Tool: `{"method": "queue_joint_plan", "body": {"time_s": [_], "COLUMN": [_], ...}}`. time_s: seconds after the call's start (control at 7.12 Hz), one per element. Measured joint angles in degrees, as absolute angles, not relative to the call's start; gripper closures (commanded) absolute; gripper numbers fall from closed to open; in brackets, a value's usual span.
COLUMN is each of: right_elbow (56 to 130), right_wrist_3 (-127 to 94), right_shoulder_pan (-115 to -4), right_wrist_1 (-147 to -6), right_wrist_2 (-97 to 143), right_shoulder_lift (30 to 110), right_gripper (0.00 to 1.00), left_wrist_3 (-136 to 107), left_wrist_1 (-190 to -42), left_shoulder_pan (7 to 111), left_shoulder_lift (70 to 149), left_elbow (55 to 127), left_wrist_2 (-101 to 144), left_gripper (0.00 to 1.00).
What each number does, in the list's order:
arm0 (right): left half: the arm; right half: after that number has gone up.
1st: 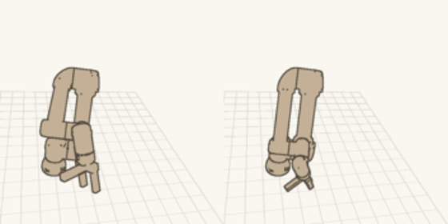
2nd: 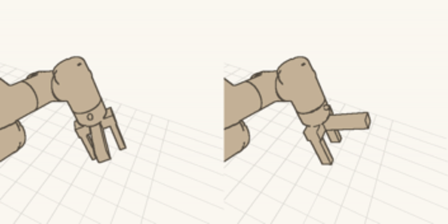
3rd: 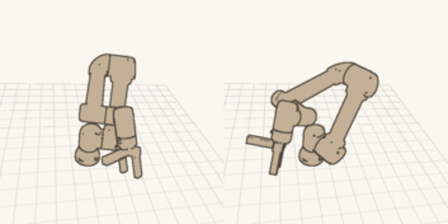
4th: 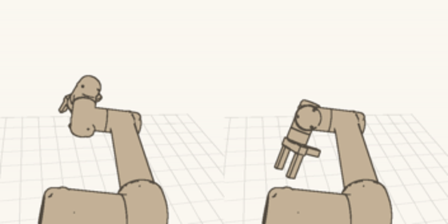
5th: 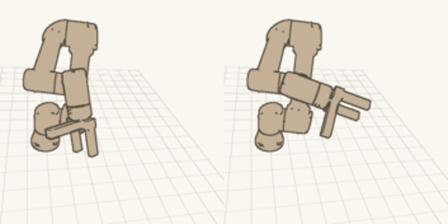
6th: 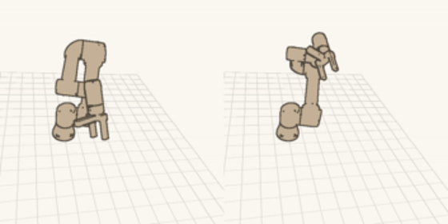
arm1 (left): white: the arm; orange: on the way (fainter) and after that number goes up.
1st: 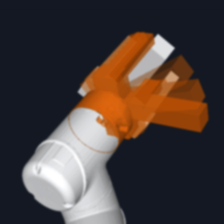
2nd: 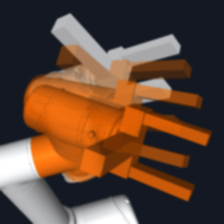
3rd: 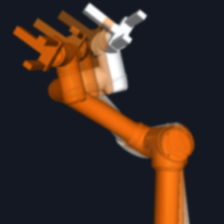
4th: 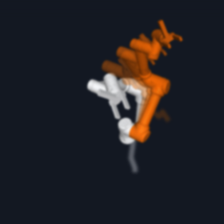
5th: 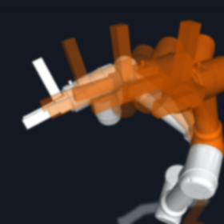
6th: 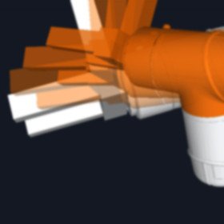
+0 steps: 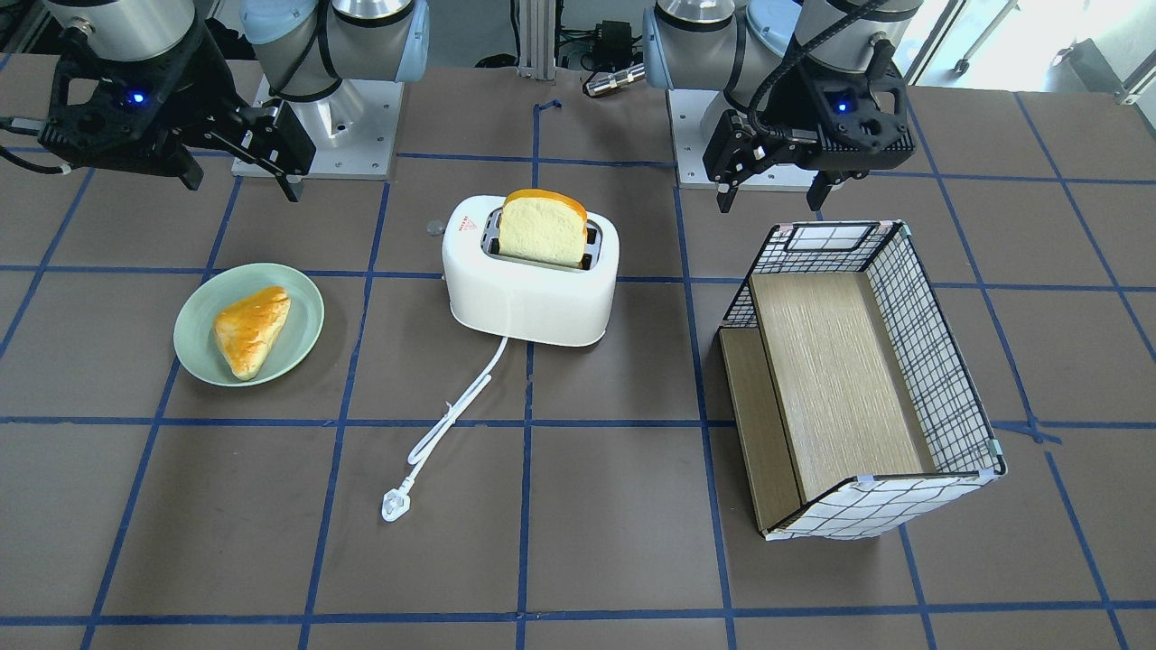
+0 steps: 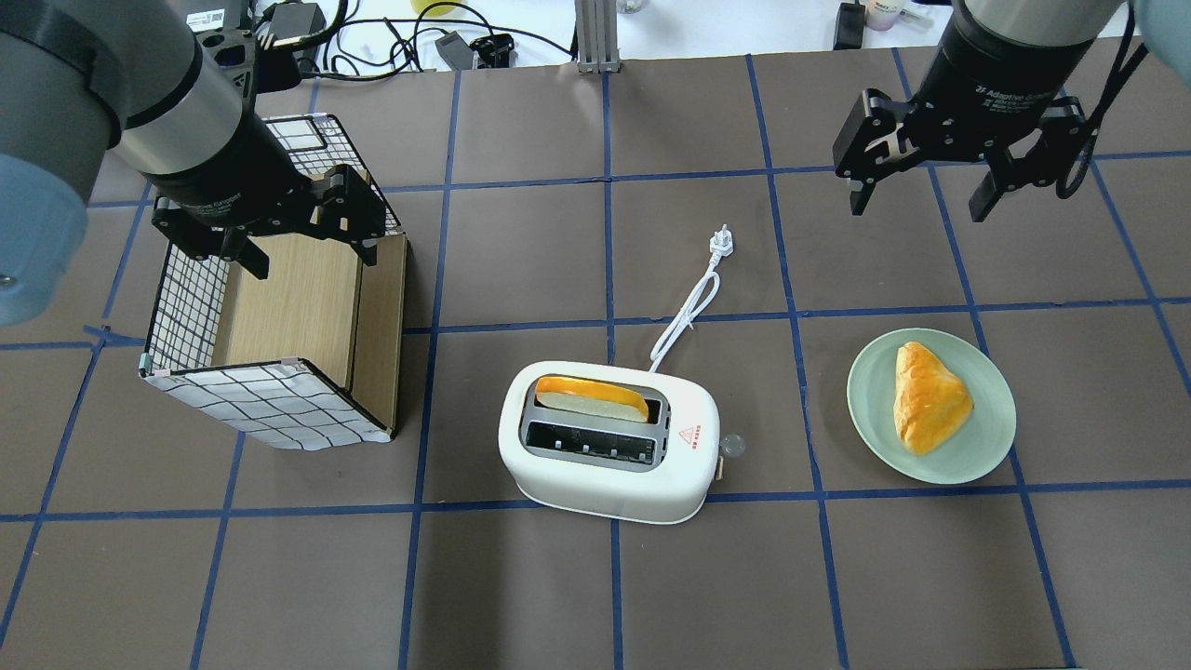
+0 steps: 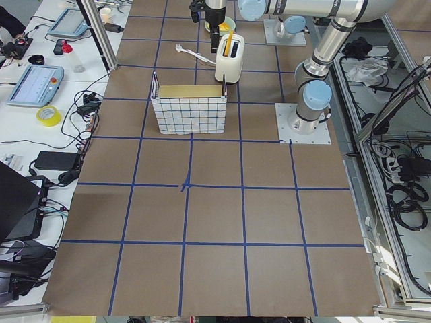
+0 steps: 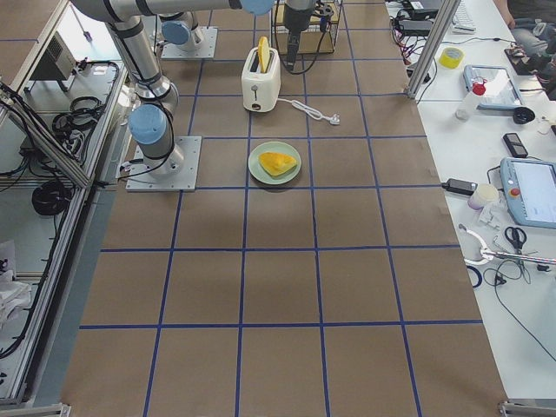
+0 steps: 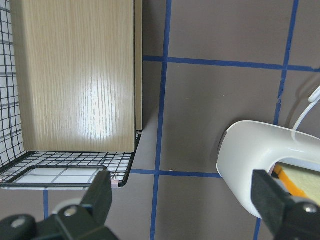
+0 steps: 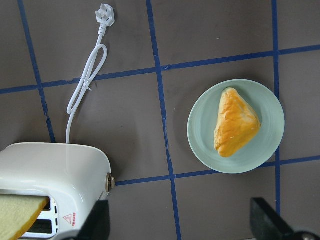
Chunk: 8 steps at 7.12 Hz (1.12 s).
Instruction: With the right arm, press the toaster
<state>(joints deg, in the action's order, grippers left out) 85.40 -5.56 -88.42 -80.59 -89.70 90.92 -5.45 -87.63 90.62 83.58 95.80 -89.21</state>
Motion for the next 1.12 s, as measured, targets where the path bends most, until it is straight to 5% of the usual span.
{"method": "queue_joint_plan", "body": {"time_s": [1.12], "right_elbow": [85.66], "right_wrist_3": [-5.64], "right_shoulder_pan": [-88.43], "right_wrist_1": [-80.85], "right_wrist_2": [-88.93], "right_shoulder_lift": [90.83], "right_gripper": [0.00], "left_wrist_3": [-5.45], "left_wrist_1": [-87.63], "left_shoulder_pan": [90.62], "left_shoulder_lift": [83.59], "left_elbow": [95.73], "left_wrist_2": [-89.21], "left_gripper": [0.00]}}
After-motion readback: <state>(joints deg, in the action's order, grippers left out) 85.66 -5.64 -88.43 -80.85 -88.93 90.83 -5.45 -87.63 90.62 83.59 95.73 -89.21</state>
